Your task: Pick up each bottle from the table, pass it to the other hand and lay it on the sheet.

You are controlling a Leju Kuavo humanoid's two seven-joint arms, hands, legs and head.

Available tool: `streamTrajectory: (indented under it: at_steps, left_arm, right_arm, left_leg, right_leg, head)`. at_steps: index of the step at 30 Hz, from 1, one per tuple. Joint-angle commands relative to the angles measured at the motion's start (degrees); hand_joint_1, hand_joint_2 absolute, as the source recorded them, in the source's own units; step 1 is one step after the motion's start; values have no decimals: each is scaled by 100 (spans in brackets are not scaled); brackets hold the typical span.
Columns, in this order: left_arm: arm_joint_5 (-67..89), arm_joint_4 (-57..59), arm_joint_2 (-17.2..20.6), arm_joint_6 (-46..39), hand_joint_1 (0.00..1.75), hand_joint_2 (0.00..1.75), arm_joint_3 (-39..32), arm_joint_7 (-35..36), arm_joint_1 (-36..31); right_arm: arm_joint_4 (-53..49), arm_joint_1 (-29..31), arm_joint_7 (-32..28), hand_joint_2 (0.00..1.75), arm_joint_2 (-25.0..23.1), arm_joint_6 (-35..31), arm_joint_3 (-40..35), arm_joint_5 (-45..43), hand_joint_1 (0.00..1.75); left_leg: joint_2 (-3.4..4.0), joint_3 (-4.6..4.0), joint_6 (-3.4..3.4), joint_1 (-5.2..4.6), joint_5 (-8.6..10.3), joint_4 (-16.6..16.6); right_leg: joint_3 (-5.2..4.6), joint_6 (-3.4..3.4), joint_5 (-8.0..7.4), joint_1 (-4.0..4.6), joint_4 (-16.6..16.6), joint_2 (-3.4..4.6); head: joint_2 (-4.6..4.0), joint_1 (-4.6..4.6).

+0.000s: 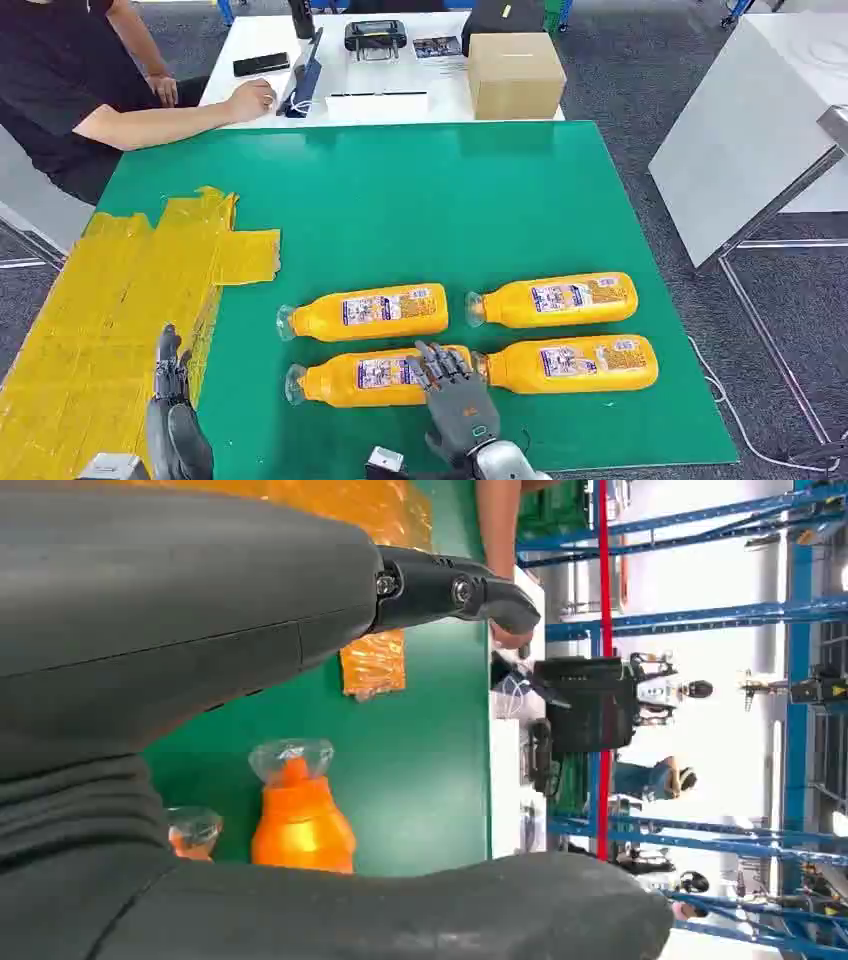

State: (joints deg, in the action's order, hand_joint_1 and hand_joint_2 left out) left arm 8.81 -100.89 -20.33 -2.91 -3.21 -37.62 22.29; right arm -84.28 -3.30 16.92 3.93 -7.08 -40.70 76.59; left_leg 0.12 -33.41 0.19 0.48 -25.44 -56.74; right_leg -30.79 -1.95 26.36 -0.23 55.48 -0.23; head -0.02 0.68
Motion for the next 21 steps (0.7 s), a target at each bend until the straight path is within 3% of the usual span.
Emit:
streamTrajectory:
  at_steps: [1, 9, 10, 12, 13, 14, 15, 17, 21]
  left_arm:
    - [-13, 187, 33, 47, 0, 0, -40, 21, -76]
    - [-20, 279, 33, 131, 0, 0, -60, 47, -163]
    - [-28, 315, 33, 186, 0, 0, -64, 52, -194]
    - [-23, 434, 33, 238, 0, 0, -73, 58, -297]
    - [-21, 454, 33, 233, 0, 0, -64, 65, -321]
    - [-20, 464, 33, 245, 0, 0, -67, 61, -324]
    - [-12, 511, 33, 305, 0, 0, -67, 58, -372]
    - [2, 620, 33, 357, 0, 0, -61, 62, -460]
    - [19, 806, 33, 461, 0, 0, -58, 66, -619]
  right_arm:
    - [490, 236, -52, 175, -143, 36, 305, -2, 0]
    - [1021, 357, -190, 175, -131, 370, 445, -149, 0]
    - [1171, 382, -262, 175, -78, 624, 412, -316, 30]
    - [1459, 436, -386, 175, 65, 699, 341, -495, 30]
    - [1579, 451, -403, 175, 50, 659, 345, -470, 138]
    - [1637, 466, -414, 175, 68, 672, 326, -488, 166]
    - [1789, 543, -487, 175, 150, 877, 203, -641, 175]
    - [2089, 649, -645, 175, 298, 1129, 23, -885, 175]
    - [2511, 875, -998, 175, 563, 1452, -255, -1345, 175]
  left_leg:
    - [2, 21, 1, 0, -4, 8]
    - [1, 35, 2, 2, -5, 12]
    - [-1, 24, 1, 3, -1, 11]
    - [-5, 33, 3, 1, 0, 15]
    - [-9, 29, 3, 0, 3, 16]
    - [-9, 36, 4, 1, 1, 17]
    - [-10, 36, 3, 0, 3, 18]
    - [-14, 72, 5, 5, 0, 26]
    - [-8, 109, 8, 5, -22, 22]
  right_leg:
    - [21, 2, 2, 0, -10, 4]
    - [35, 1, 1, 2, -17, 4]
    - [24, 1, -1, 2, -15, 1]
    - [33, 0, -1, 0, -19, -2]
    - [30, -1, -3, 0, -20, -6]
    - [38, 0, -2, 1, -23, -7]
    - [35, 0, -2, 0, -22, -8]
    - [74, 0, -2, 5, -39, -10]
    - [45, 10, 6, 4, -36, -7]
  head:
    - [0, 0]
    - [0, 2]
    - [0, 0]
    - [0, 0]
    - [0, 2]
    - [0, 0]
    - [0, 2]
    - [0, 0]
    - [0, -2]
